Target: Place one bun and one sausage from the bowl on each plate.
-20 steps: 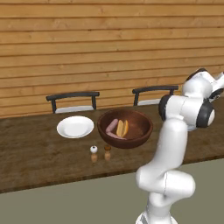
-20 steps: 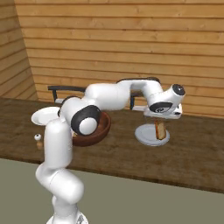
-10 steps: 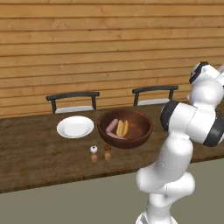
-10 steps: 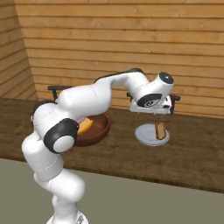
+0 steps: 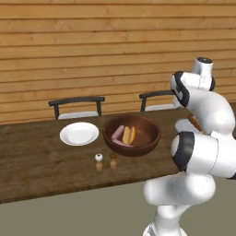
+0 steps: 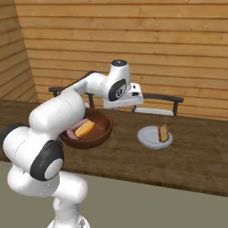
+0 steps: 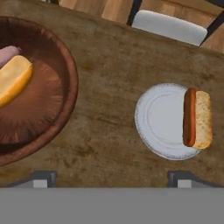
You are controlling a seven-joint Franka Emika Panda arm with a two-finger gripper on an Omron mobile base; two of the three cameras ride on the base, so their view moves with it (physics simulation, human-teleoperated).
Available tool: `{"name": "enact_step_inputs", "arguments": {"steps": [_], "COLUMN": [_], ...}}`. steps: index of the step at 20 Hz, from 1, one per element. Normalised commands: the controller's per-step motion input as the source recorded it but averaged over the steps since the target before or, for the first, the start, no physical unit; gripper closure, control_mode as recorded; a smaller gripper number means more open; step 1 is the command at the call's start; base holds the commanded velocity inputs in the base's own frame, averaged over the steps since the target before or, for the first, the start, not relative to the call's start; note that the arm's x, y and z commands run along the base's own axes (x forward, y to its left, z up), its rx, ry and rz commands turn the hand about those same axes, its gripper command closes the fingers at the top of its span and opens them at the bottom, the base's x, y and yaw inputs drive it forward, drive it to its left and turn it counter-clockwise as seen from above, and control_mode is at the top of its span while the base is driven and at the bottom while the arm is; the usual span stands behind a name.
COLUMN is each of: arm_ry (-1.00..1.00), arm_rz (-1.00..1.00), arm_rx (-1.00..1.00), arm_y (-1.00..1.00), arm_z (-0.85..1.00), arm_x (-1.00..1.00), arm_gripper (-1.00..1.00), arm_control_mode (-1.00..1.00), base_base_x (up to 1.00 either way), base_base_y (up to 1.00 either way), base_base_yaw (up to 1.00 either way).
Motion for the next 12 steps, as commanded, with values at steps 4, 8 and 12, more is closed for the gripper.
{"name": "enact_step_inputs", "arguments": {"steps": [4,8,12], "arm_ry": [0.14,0.26,0.05], "arm_rz": [0.00,0.09,0.15], "arm_rx": [-0.17,-0.04,0.01], "arm_y": [1.00,0.66,0.72], "arm_z": [0.09,-0.16,-0.41], "arm_x": [0.00,0.11,0.01], "arm_gripper": [-1.00,-1.00,-1.00], "arm_control_mode": [-1.00,-1.00,-1.00], "base_base_x": [0.00,0.00,0.00], "base_base_y": [0.00,0.00,0.00], "base_base_yaw": [0.00,0.00,0.00]}}
